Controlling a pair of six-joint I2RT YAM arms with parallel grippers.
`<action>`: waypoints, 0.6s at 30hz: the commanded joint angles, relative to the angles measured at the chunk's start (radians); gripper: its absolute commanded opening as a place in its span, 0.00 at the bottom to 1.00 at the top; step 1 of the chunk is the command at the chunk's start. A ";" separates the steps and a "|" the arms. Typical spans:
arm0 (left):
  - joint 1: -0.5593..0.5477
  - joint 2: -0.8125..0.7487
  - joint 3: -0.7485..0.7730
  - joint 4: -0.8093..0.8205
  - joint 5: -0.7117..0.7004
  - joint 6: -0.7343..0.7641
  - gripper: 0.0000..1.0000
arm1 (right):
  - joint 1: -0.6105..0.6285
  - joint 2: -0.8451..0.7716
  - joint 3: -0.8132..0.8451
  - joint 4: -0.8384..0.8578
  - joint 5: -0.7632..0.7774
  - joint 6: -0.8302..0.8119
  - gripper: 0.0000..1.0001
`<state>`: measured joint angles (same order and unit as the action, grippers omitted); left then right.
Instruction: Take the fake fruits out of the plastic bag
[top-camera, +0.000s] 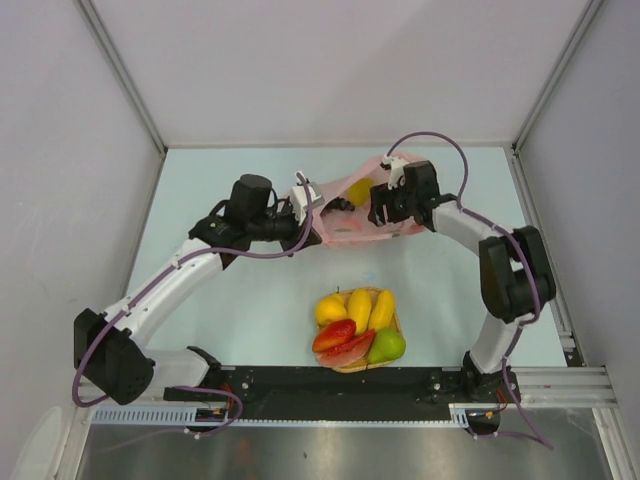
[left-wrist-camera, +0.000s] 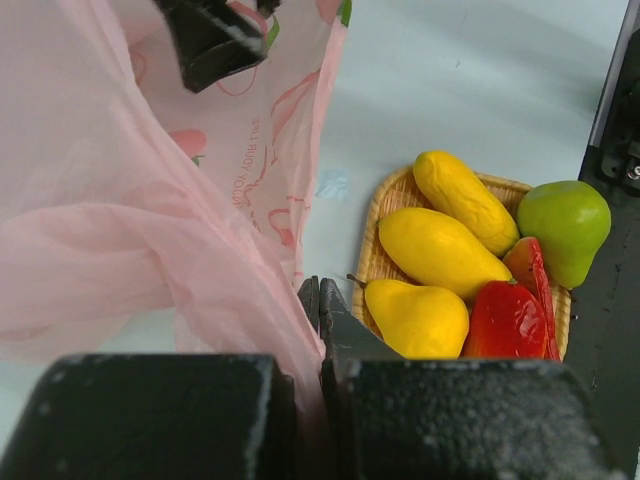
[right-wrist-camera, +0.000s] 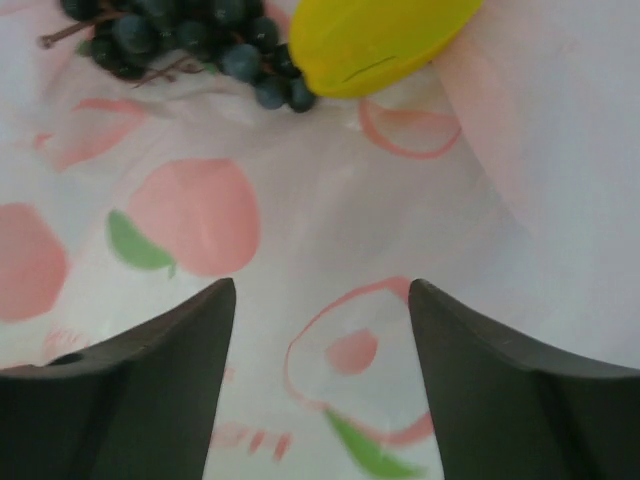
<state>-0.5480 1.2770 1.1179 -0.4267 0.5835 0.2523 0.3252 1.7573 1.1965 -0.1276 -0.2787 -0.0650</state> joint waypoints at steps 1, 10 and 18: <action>-0.013 -0.010 0.019 0.022 0.035 -0.001 0.00 | -0.002 0.135 0.119 0.082 0.040 0.234 0.78; -0.029 0.016 0.029 -0.006 0.036 0.007 0.00 | -0.009 0.342 0.339 0.112 -0.005 0.460 0.96; -0.033 0.039 0.043 -0.038 0.027 0.016 0.00 | -0.005 0.570 0.561 0.121 0.026 0.539 1.00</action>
<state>-0.5720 1.3212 1.1221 -0.4297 0.5770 0.2550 0.3305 2.2082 1.6321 -0.0303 -0.2958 0.3790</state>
